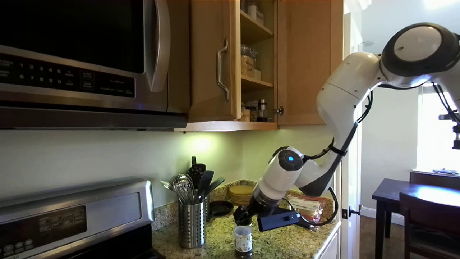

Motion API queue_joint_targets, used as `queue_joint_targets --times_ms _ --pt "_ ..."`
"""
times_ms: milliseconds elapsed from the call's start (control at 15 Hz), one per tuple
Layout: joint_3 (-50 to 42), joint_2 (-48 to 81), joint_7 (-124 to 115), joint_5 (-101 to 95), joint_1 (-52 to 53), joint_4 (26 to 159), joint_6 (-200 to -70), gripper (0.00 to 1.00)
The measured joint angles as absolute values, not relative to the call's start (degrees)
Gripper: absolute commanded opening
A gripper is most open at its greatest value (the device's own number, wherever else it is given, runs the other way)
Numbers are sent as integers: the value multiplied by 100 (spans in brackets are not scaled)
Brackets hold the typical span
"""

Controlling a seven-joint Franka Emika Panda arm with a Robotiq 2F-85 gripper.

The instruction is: Open the left cabinet door then take out the bottle at the left and put it on the counter top

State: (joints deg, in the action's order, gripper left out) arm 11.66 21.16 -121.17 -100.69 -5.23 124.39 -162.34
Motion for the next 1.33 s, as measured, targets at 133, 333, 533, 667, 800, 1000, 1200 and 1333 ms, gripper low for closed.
queue_joint_targets --times_ms 133,333,533,667,800,1000,1200,1333 --pt "1155 1833 -11346 -9444 -673 12697 -16753 100" --pt "1106 1469 -10106 -8407 -800 13098 -17272 100" --pt "1059 1198 -8734 -7152 -794 13519 -17712 100" --pt "1416 1111 -7762 -6245 -989 13859 -17867 100" --pt "1963 1090 -6824 -5282 -1241 14151 -17857 100" --pt "3095 1089 -5456 -3770 -1840 14360 -17578 100" --pt "4248 1041 -4211 -2374 -2580 14242 -16958 100" --pt "4720 909 -3617 -1762 -2956 14064 -16565 100"
